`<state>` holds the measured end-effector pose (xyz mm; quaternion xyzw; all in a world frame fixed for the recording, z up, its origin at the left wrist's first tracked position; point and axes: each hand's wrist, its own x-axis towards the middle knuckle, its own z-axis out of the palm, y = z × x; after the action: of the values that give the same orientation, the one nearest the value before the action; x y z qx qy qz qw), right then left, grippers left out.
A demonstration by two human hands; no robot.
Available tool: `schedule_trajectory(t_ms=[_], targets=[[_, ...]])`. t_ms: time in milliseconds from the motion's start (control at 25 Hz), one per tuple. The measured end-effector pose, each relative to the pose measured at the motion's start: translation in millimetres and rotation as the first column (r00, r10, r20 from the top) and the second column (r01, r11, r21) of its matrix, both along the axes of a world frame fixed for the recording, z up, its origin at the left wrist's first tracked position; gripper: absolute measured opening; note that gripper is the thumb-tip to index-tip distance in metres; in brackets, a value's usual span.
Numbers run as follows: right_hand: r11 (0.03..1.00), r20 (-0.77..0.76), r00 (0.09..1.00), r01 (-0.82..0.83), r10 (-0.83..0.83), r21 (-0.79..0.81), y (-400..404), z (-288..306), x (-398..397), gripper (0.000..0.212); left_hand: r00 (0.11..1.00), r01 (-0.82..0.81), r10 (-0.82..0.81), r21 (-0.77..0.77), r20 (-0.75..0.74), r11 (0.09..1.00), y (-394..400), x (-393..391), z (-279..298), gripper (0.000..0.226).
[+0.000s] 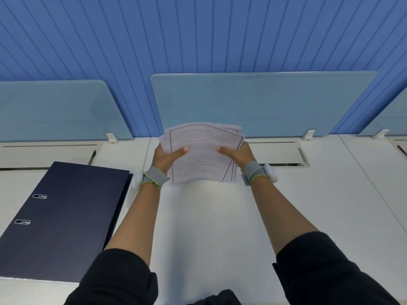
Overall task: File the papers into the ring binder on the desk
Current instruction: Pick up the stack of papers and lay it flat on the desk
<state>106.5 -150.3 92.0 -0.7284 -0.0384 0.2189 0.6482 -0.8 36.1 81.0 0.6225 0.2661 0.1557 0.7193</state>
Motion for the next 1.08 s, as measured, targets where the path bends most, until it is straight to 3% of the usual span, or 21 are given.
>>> schedule_trajectory(t_ms=[120, 240, 280, 480, 680, 840, 1080], targets=[[0.981, 0.009, 0.997, -0.078, 0.081, -0.179, -3.7, -17.0, -6.6, 0.051, 0.997, 0.013, -0.014, -0.016, -0.073, 1.000, -5.8, -2.7, -6.6, 0.047], [0.991, 0.067, 0.998, 0.006, 0.003, -0.137, -0.7, -15.4, -7.8, 0.042, 0.990, -0.133, 0.130, -0.047, -0.046, 0.990, -9.3, 1.6, -2.6, 0.016], [0.994, 0.065, 0.998, 0.014, -0.007, -0.112, -0.7, -12.5, -7.7, 0.040, 0.990, -0.137, 0.136, -0.055, -0.029, 0.989, -7.4, 2.2, -1.3, 0.015], [0.980, -0.040, 0.996, -0.080, 0.074, -0.184, -10.0, -25.4, -13.6, 0.053, 0.989, 0.042, -0.037, 0.031, -0.143, 0.999, -8.0, -0.5, -13.8, 0.035], [0.993, -0.030, 0.997, 0.066, -0.069, -0.100, -2.7, -21.3, -12.6, 0.048, 0.988, -0.135, 0.140, 0.078, -0.058, 0.988, -16.5, 10.7, -7.8, 0.038], [0.974, 0.006, 0.992, 0.123, -0.124, -0.189, 0.5, -32.8, -25.4, 0.037, 0.968, -0.106, 0.124, 0.094, -0.218, 0.990, -26.3, 6.2, -32.4, 0.043], [0.971, 0.054, 0.994, 0.104, -0.094, -0.217, 11.6, -42.6, -30.7, 0.032, 0.957, -0.192, 0.195, 0.036, -0.217, 0.981, -23.9, -6.1, -43.4, 0.045]])
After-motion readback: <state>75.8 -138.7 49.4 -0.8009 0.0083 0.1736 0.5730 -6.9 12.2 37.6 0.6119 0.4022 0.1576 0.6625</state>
